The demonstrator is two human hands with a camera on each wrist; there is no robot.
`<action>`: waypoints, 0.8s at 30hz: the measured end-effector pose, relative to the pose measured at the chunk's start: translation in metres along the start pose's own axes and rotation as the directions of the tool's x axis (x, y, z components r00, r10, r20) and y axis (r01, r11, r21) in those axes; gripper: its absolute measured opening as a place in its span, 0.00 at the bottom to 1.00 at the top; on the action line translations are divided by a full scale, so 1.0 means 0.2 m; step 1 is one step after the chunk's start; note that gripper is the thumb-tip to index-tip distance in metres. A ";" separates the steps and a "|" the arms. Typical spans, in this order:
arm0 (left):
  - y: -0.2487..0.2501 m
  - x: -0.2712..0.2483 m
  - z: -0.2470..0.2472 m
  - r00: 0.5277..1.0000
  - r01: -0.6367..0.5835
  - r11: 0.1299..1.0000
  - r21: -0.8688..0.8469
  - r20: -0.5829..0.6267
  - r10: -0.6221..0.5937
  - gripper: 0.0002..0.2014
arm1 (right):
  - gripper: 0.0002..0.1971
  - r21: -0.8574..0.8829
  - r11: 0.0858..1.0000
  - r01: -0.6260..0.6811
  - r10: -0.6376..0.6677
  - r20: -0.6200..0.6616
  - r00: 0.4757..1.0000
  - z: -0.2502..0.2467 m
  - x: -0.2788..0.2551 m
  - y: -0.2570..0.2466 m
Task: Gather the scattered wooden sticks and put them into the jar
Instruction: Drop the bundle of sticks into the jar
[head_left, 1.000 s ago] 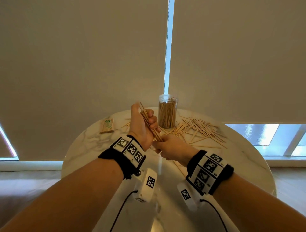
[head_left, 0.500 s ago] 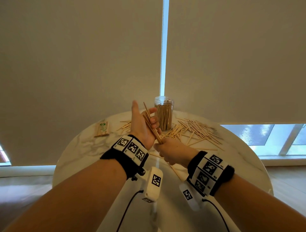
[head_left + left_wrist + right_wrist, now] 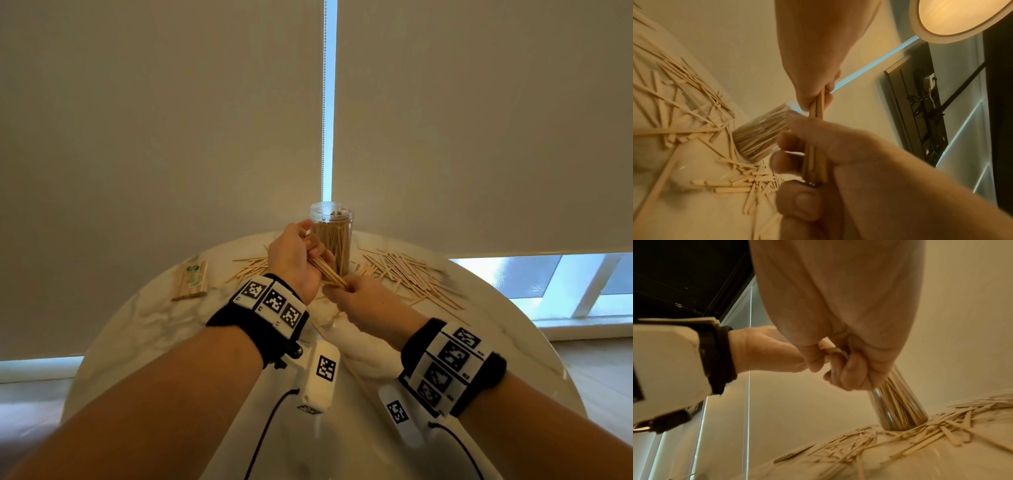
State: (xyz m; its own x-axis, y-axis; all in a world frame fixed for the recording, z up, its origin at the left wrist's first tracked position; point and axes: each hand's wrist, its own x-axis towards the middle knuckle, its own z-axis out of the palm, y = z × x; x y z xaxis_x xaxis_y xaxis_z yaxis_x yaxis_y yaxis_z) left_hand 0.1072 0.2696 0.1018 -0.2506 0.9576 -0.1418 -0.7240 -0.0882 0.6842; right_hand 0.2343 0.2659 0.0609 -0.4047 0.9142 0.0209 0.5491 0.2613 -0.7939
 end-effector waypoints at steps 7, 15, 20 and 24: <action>0.07 0.32 0.03 0.987 0.088 0.995 -0.052 0.143 -0.080 0.10 | 0.28 -0.199 0.970 0.142 -0.179 -0.182 0.967 -0.19 0.23 -0.07; 0.17 0.76 -0.06 0.986 -0.111 0.648 0.754 0.001 0.167 0.29 | 0.25 -0.422 0.906 0.011 -0.123 -0.239 0.963 -0.56 0.58 -0.18; 0.13 0.85 -0.05 0.971 -0.141 0.627 0.766 0.230 -0.062 0.60 | 0.25 -0.643 0.753 -0.139 0.036 -0.170 0.985 -0.65 0.82 -0.30; 0.06 0.87 -0.04 0.940 -0.259 0.512 0.819 0.335 -0.060 0.60 | 0.25 -0.751 0.650 -0.115 0.118 -0.049 0.992 -0.62 0.94 -0.37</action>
State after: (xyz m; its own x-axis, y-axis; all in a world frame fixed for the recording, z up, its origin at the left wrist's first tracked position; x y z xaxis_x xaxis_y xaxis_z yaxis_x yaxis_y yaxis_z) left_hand 0.0493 0.4323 0.0798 0.0230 0.9976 0.0650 0.2206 -0.0685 0.9729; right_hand 0.2084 0.4576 0.1981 -0.3006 0.9528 -0.0432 0.9527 0.2977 -0.0615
